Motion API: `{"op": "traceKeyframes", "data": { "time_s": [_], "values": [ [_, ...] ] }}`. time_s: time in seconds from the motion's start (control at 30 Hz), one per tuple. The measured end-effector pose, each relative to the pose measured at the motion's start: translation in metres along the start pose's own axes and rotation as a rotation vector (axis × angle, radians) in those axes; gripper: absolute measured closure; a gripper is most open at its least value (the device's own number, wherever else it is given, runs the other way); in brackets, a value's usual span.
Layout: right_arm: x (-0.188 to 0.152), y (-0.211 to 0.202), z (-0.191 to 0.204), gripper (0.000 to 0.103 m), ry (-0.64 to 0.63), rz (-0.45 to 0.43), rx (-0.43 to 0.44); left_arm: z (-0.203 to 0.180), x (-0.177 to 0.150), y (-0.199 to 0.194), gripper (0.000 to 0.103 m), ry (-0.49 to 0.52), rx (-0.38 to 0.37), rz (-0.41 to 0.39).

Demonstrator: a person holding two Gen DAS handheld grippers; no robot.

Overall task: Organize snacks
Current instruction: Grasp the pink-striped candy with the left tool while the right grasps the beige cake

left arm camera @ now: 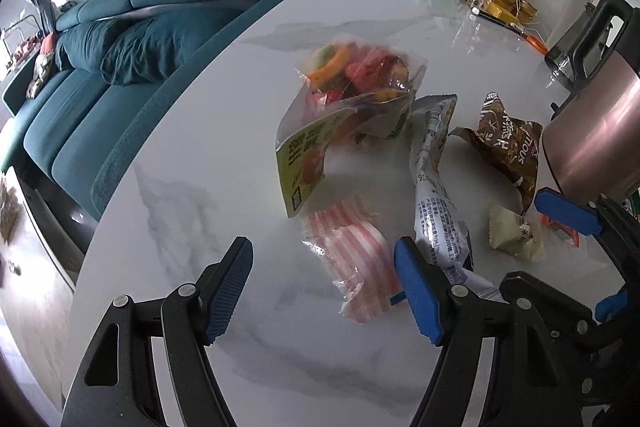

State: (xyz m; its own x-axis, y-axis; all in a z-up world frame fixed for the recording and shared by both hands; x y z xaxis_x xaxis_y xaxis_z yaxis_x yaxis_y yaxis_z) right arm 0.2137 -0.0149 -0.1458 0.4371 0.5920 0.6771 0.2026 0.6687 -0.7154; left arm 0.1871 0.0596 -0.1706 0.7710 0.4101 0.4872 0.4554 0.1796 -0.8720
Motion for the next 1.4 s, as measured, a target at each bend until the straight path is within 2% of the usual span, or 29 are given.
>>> {"op": "traceKeyframes", "data": {
  "time_s": [0.2, 0.33, 0.77, 1.07, 1.27, 1.37, 1.4],
  "values": [
    [-0.002, 0.009, 0.001, 0.002, -0.006, 0.052, 0.125, 0.0, -0.003, 0.008, 0.035, -0.055, 0.001, 0.031],
    [-0.004, 0.012, 0.002, 0.003, -0.027, 0.072, 0.143, 0.002, -0.003, 0.009, 0.035, -0.052, 0.02, 0.015],
    [0.0, 0.021, -0.007, 0.002, -0.073, 0.103, 0.123, -0.002, -0.005, 0.011, 0.036, -0.032, 0.043, 0.008],
    [-0.029, 0.023, 0.001, 0.003, -0.108, 0.194, 0.121, -0.001, -0.005, 0.01, 0.036, -0.026, 0.042, 0.004],
    [-0.032, 0.017, -0.003, 0.003, -0.077, 0.176, 0.104, 0.0, -0.004, 0.01, 0.038, -0.029, 0.045, -0.001],
    [-0.029, 0.018, -0.007, 0.012, -0.044, 0.165, 0.089, 0.0, -0.005, 0.01, 0.041, -0.028, 0.047, -0.005],
    [-0.029, 0.017, -0.009, 0.019, -0.031, 0.162, 0.08, 0.0, -0.005, 0.009, 0.044, -0.025, 0.048, -0.007]
  ]
}}
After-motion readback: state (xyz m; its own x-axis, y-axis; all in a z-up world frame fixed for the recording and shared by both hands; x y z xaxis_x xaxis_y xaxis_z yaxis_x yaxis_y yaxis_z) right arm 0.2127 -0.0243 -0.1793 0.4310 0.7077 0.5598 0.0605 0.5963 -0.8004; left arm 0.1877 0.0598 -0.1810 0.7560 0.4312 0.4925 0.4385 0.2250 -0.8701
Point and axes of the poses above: each gripper's, at about its wrist camera, not at the fingertips, and y roughly the way its jaws point, z to its left, x to its top, the point moved 8 cm from there along y, roughly the way its jaws point, and after that the axes turned 2 degrees about x, right-handed, at the moved point
